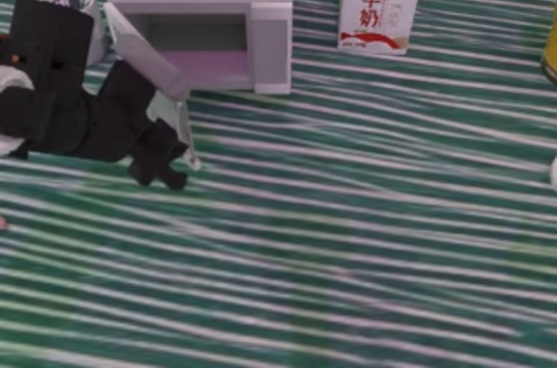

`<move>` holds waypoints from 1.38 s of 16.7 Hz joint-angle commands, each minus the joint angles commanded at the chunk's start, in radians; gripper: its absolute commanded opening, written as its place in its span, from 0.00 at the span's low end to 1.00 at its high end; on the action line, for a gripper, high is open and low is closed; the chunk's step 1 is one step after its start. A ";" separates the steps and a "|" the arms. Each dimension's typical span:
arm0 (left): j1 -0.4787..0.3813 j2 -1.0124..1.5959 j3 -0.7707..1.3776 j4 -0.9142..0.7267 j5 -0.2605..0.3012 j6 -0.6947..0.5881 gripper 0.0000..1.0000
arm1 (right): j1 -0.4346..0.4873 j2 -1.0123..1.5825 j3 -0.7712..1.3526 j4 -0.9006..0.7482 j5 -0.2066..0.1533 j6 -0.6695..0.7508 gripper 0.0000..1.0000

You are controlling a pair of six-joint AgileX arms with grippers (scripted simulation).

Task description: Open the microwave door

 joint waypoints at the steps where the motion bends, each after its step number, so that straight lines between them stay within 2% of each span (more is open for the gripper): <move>1: 0.000 0.000 0.000 0.000 0.000 0.000 0.00 | 0.000 0.000 0.000 0.000 0.000 0.000 1.00; 7: 0.000 0.000 0.000 0.000 0.000 0.000 0.00 | 0.000 0.000 0.000 0.000 0.000 0.000 1.00; 10: 0.001 0.001 -0.004 -0.009 0.012 0.009 0.00 | 0.000 0.000 0.000 0.000 0.000 0.000 1.00; 16: 0.048 -0.004 0.007 -0.050 0.069 0.110 0.00 | 0.000 0.000 0.000 0.000 0.000 0.000 1.00; 23: 0.053 -0.002 0.007 -0.056 0.074 0.118 0.00 | 0.000 0.000 0.000 0.000 0.000 0.000 1.00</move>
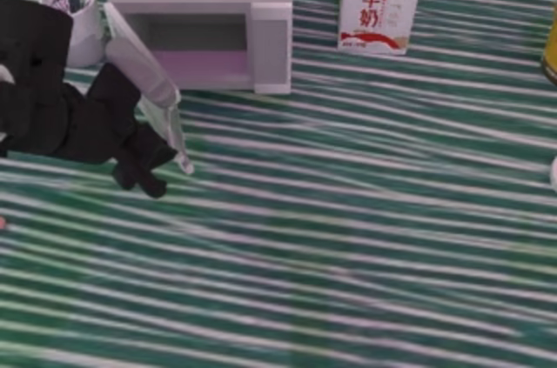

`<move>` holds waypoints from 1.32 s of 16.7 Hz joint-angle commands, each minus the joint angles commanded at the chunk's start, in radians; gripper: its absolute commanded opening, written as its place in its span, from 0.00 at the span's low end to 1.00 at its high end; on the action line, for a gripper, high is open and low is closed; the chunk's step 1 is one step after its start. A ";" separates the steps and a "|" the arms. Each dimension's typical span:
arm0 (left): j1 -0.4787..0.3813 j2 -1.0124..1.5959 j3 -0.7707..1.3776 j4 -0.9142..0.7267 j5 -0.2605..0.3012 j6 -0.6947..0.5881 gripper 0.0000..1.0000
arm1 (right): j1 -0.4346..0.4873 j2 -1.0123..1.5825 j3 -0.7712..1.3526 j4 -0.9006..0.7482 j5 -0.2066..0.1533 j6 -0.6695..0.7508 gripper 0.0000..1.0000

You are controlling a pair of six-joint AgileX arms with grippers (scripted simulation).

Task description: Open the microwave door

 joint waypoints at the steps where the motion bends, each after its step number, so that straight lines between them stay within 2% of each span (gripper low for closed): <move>1: 0.000 0.000 0.000 0.000 0.000 0.000 0.00 | 0.000 0.000 0.000 0.000 0.000 0.000 1.00; 18: 0.000 0.000 0.000 0.000 0.000 0.000 0.00 | 0.000 0.000 0.000 0.000 0.000 0.000 1.00; 22: 0.009 0.006 0.000 -0.020 0.019 0.028 0.00 | 0.000 0.000 0.000 0.000 0.000 0.000 1.00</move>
